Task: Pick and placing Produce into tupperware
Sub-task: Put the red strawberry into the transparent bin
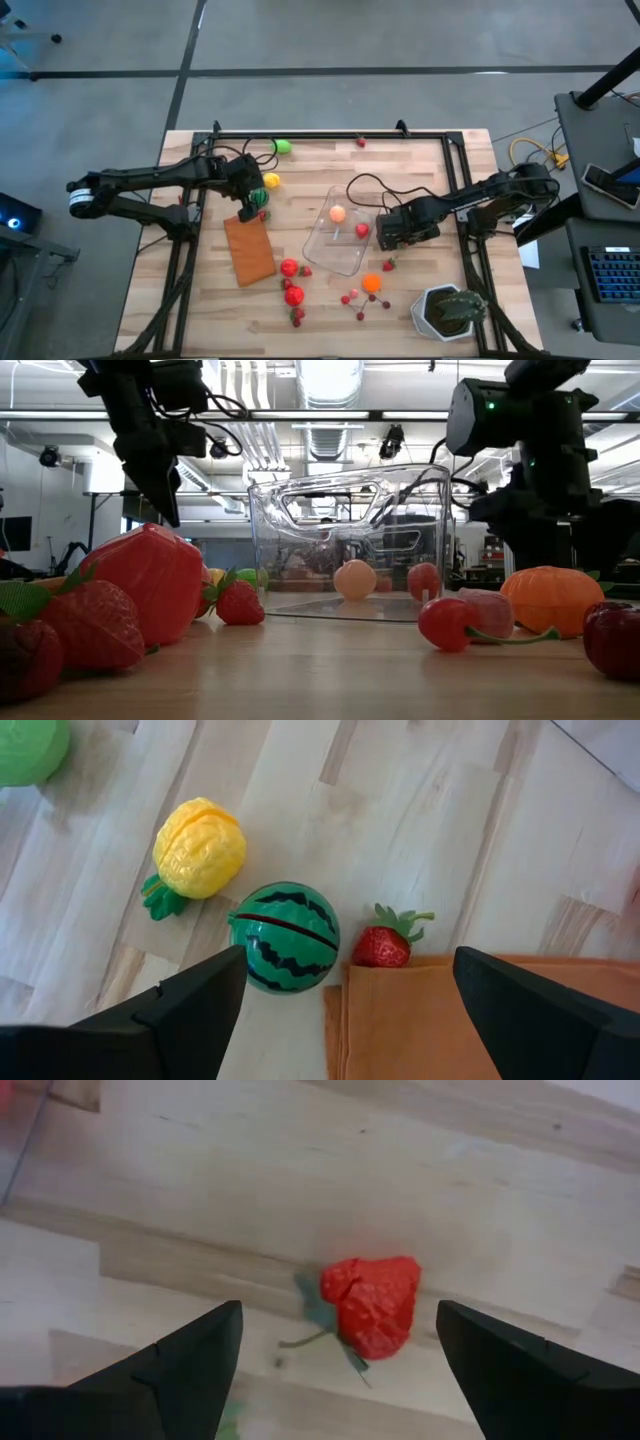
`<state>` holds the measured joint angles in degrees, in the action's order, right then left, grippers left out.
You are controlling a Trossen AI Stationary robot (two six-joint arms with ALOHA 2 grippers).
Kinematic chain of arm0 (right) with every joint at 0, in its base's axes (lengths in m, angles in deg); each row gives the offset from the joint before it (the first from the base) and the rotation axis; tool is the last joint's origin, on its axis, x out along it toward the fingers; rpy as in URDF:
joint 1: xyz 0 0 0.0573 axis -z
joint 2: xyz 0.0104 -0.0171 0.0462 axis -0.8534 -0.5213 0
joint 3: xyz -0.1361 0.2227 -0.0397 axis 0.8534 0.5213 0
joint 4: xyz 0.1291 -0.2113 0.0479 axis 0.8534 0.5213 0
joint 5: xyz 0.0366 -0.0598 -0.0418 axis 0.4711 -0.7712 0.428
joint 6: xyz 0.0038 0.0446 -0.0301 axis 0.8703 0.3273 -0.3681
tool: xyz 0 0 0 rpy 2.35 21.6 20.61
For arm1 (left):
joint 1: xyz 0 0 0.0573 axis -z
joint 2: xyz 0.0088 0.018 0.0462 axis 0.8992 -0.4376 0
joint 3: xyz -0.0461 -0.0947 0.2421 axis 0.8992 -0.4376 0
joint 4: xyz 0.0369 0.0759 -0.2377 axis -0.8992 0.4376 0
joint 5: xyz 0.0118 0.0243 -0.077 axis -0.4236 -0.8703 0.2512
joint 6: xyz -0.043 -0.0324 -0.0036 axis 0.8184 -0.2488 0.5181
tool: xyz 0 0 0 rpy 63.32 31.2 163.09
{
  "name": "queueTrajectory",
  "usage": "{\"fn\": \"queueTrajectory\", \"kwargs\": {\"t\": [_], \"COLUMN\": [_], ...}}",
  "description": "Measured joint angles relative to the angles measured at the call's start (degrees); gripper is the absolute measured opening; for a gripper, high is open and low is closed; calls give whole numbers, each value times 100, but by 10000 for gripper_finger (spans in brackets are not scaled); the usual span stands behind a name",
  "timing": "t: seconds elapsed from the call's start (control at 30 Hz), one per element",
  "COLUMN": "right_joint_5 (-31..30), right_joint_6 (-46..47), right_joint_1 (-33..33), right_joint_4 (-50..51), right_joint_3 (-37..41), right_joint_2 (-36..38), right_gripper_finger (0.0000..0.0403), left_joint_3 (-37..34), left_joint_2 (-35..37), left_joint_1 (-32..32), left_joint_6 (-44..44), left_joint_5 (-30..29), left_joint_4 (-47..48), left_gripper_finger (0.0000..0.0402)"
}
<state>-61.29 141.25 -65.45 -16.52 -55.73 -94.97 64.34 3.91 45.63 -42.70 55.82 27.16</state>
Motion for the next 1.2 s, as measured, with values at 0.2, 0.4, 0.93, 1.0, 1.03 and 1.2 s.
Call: {"fn": "queueTrajectory", "kwargs": {"t": [0.2,0.4,0.93,1.0,1.03,1.2], "right_joint_5": [-204,-307,-87,-135,-137,-204], "right_joint_6": [-10,-42,3,38,39,-3], "right_joint_1": [2,2,0,0,0,-2], "right_joint_4": [8,19,56,65,68,78], "right_joint_3": [49,49,79,78,77,-2], "right_joint_2": [0,0,0,4,7,14], "right_gripper_finger": [326,275,139,122,115,95], "left_joint_3": [-4,6,4,6,8,2], "left_joint_2": [0,0,0,0,0,0], "left_joint_1": [0,0,0,0,0,0], "left_joint_6": [0,-2,-4,-4,-4,-4], "left_joint_5": [0,-2,-33,-34,-35,-39], "left_joint_4": [-17,-53,-83,-83,-83,-75], "left_gripper_finger": [341,341,341,341,341,341]}}
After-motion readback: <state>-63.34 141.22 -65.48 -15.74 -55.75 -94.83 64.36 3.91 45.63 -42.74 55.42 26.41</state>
